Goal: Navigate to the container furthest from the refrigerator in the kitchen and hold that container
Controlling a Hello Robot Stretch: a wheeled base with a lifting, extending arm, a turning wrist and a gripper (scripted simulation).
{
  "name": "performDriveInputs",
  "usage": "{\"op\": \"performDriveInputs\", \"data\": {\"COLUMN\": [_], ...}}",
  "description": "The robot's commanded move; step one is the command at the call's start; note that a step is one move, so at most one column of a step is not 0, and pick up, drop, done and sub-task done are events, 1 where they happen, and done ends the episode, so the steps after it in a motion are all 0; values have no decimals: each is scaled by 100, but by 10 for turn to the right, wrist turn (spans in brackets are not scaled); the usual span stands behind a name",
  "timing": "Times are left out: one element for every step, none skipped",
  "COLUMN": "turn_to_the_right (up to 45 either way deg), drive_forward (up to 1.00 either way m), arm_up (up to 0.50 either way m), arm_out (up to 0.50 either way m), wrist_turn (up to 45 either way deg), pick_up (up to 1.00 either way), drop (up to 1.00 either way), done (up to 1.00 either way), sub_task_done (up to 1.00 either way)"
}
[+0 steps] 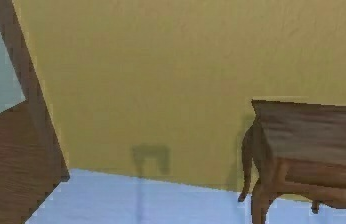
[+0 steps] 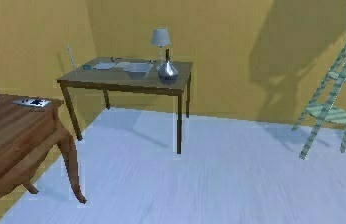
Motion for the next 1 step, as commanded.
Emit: {"op": "performDriveInputs", "data": {"turn_to_the_right": [-120], "drive_forward": [0], "arm_up": [0], "arm_out": [0], "wrist_turn": [0], "pick_up": [0], "drop": [0], "done": [0], "sub_task_done": [0]}}
